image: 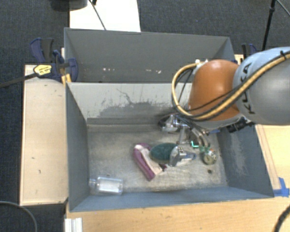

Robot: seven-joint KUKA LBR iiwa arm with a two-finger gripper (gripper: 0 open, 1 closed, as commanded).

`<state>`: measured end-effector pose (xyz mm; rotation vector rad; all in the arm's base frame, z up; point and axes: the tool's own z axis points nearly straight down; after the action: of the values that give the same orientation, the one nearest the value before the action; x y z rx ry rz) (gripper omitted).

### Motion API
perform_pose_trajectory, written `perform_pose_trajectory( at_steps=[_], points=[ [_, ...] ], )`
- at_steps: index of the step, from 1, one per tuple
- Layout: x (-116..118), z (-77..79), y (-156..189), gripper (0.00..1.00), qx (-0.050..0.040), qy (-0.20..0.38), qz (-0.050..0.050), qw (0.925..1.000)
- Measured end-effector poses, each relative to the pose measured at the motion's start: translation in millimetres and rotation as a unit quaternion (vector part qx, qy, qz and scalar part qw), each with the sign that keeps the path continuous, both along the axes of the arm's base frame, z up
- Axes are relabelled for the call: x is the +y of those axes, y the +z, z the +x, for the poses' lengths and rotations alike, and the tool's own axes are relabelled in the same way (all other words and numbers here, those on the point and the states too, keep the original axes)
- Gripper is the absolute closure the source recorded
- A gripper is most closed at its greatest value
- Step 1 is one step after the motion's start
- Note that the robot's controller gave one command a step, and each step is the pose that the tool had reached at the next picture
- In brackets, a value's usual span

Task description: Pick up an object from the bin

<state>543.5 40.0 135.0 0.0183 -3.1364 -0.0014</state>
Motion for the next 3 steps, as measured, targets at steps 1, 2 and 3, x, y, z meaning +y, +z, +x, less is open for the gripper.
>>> perform_pose_trajectory(
  at_steps=[1,2,3],
  points=[
    [-4.4,16.0,-58.5,0.0,-0.0027,-0.053,0.0,0.9986],
    [-4.6,16.8,-56.2,1.0,-0.0044,-0.053,0.0,0.9986],
    [-17.9,24.2,60.4,1.0,-0.0079,-0.048,0.0,0.9988]
  ],
)
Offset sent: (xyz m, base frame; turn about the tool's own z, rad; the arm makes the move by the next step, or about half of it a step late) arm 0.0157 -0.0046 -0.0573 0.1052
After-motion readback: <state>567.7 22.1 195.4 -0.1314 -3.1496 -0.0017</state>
